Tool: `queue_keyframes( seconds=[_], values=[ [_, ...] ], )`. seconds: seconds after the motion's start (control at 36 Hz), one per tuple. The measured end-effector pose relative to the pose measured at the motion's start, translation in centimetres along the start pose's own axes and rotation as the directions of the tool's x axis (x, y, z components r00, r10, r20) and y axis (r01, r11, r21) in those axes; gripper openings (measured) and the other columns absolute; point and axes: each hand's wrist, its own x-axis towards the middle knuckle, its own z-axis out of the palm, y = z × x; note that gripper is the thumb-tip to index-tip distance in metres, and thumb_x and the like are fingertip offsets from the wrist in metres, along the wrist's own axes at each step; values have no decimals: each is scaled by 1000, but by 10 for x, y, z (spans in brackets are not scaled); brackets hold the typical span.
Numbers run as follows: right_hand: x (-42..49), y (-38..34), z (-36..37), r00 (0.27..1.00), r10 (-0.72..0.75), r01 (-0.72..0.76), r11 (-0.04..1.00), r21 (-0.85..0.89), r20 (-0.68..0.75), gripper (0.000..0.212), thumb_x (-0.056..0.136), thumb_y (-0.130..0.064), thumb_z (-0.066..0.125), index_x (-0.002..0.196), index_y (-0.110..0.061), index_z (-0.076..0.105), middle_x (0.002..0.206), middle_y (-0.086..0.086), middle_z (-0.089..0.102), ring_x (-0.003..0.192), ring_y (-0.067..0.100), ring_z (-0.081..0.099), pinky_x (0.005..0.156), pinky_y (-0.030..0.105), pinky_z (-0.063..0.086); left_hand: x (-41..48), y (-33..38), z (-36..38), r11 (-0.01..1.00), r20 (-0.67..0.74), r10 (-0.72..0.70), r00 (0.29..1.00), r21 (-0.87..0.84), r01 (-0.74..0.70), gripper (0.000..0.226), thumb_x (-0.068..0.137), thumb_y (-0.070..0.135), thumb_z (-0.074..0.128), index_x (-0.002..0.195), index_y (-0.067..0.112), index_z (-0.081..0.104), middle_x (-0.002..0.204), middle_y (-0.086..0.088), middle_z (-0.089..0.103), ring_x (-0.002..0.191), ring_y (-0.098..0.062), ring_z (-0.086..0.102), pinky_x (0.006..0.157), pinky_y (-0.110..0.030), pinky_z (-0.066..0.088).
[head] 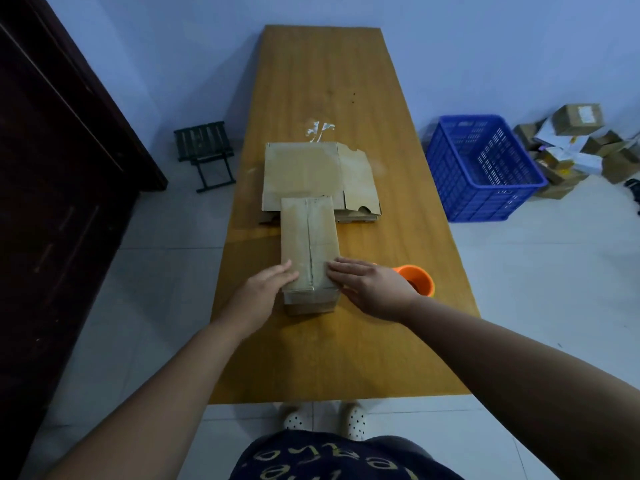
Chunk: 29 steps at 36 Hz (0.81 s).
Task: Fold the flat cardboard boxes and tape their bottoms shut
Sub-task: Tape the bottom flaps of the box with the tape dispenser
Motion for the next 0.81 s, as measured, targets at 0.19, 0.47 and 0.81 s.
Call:
queue_keyframes(
  seconds=[0.19,0.47,0.81],
  values=[
    [2,-1,5,1000,-9,9,1000,-27,-30,43,95,-14,58,137,-11,52,143,7,50,135,24,44,105,31,31,2,-9,-1,999,16,40,999,-1,-40,45,100,5,40,141,23,45,153,3,33,140,-18,32,112,-25,23],
    [-1,0,9,998,-60,58,995,-79,-33,51,87,-5,67,136,-8,52,141,11,52,132,29,47,95,47,53,1,-15,-5,998,9,60,998,-5,-60,54,94,9,57,142,28,41,151,14,32,139,-10,33,111,-24,24],
    [0,5,18,982,-130,118,989,-94,-139,48,82,-7,74,128,-4,60,133,14,59,125,31,54,96,41,51,0,-16,-1,998,-42,65,997,12,-65,52,94,18,59,141,31,42,148,20,33,136,-7,37,103,-18,30]
  ],
)
